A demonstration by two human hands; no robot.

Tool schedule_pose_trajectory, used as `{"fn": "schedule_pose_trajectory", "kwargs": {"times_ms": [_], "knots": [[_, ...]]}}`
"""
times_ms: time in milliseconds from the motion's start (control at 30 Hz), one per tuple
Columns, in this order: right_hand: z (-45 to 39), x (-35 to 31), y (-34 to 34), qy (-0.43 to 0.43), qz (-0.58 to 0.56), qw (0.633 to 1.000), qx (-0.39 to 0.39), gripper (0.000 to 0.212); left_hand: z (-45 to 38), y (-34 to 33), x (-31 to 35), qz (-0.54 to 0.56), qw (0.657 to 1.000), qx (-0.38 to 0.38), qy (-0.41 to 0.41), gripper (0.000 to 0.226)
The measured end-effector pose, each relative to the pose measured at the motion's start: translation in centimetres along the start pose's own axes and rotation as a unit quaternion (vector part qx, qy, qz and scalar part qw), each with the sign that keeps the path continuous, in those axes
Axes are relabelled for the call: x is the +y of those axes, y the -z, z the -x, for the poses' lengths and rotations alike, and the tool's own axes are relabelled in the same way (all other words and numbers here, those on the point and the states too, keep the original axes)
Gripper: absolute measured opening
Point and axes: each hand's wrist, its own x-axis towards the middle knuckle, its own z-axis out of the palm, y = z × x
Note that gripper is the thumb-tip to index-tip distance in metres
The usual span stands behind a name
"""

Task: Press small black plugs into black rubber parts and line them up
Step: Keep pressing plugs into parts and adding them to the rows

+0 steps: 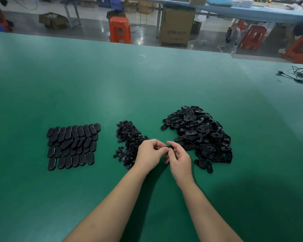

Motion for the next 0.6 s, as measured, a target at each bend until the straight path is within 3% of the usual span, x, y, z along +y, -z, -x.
{"fn": "schedule_pose_trajectory", "kwargs": {"times_ms": [167,333,600], "knots": [[-0.2,0.4,-0.1,0.000,0.020,1.000,0.006,0.028,0.1,-0.4,0.0,0.007,1.000,-0.006,0.024,0.005],[-0.4,0.7,-0.1,-0.006,0.035,0.999,0.013,0.028,0.3,-0.4,0.4,-0.038,0.999,-0.006,0.010,0.013],[-0.2,0.7,-0.2,0.014,0.053,0.998,0.004,0.030,0.1,0.0,1.0,-0.097,0.995,0.004,-0.001,0.006]]}}
